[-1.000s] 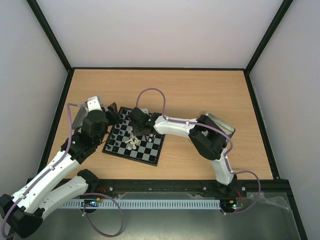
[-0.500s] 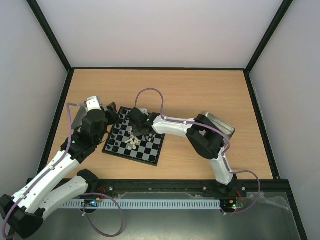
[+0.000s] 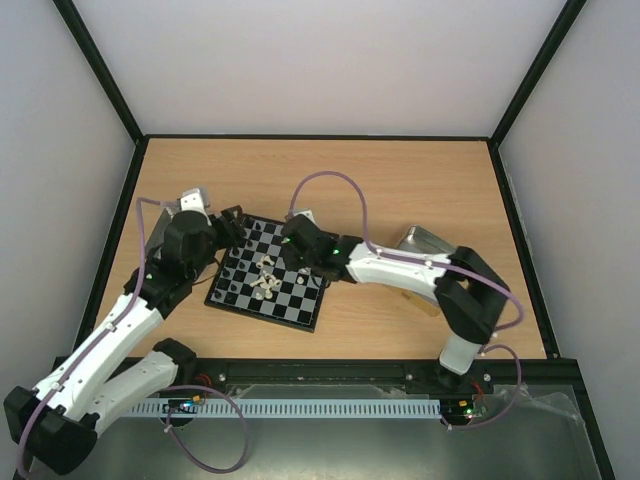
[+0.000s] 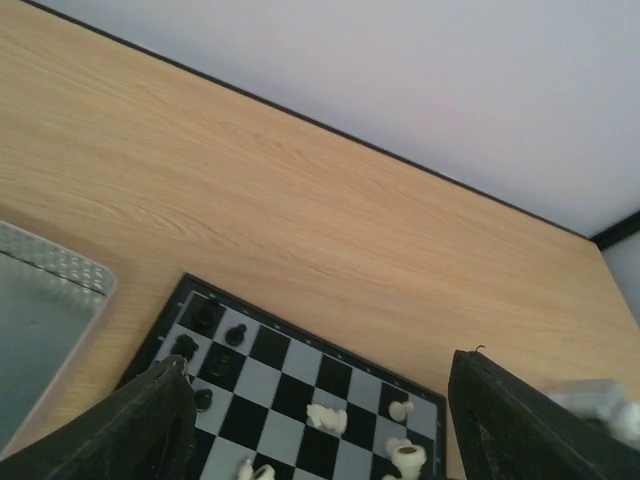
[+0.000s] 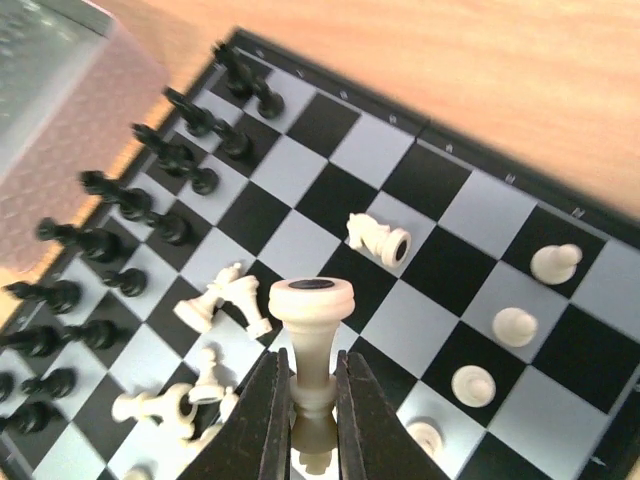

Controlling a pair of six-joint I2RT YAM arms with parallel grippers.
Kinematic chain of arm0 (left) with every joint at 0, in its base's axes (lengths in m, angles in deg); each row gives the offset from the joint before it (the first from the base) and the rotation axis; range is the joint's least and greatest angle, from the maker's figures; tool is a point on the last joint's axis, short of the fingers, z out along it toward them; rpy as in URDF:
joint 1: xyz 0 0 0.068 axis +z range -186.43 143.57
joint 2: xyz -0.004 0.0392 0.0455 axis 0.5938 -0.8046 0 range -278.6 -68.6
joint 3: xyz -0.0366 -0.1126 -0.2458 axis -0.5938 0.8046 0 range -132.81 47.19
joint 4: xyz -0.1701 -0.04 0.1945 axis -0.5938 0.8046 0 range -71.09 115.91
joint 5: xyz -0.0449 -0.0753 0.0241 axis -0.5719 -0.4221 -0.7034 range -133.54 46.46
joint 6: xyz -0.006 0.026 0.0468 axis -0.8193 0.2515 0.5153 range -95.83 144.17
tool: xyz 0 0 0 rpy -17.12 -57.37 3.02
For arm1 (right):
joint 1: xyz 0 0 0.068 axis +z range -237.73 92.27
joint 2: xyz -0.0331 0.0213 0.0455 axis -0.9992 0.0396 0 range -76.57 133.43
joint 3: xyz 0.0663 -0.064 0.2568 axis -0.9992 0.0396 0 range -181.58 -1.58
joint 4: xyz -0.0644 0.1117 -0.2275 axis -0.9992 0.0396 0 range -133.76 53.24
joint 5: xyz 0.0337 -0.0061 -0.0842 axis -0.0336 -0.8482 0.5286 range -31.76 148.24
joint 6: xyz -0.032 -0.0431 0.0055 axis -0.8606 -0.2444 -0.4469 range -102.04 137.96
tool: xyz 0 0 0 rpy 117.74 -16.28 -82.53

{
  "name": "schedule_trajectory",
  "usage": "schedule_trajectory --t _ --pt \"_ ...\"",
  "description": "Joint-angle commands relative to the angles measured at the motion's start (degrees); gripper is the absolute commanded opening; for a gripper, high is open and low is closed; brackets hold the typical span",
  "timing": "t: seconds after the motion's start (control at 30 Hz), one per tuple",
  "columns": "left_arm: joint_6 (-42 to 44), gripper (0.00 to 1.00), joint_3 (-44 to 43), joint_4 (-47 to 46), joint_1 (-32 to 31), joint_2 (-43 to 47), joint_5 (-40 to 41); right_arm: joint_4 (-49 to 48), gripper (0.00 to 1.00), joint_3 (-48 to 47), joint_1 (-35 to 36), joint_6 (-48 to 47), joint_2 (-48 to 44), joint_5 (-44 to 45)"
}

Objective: Set up the chess pieces on the board
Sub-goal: Pick up the chess piece from the chessboard, then place the chess piece on the chessboard.

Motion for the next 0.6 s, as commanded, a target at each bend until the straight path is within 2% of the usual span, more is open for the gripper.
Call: schedule_trajectory --t 0.0,0.1,0.17,0.4,0.57 --pt "2.6 0.73 -3.5 -2.2 3.2 -2.6 -17.1 -11.2 0.05 6.9 0.1 -7.9 -8.3 -0.7" --pt "6.7 0.79 -6.6 -0.6 4.4 -7.6 -31.3 -16.3 0.05 12.1 0.0 -12.8 -14.2 -3.3" --pt "8.6 0.79 -8.8 2.0 4.5 -11.2 -37.3 -19.7 0.05 16.1 0.0 -16.4 -19.3 -6.4" --pt "9.5 0.78 -11.0 4.9 4.5 -16.7 -49.8 -26.2 0.05 23.6 0.1 -23.9 -29.4 -11.3" --pt "6.8 0.68 -10.7 2.2 4.5 -17.8 -58.6 -26.8 0.05 25.0 0.1 -25.2 -31.9 -11.5"
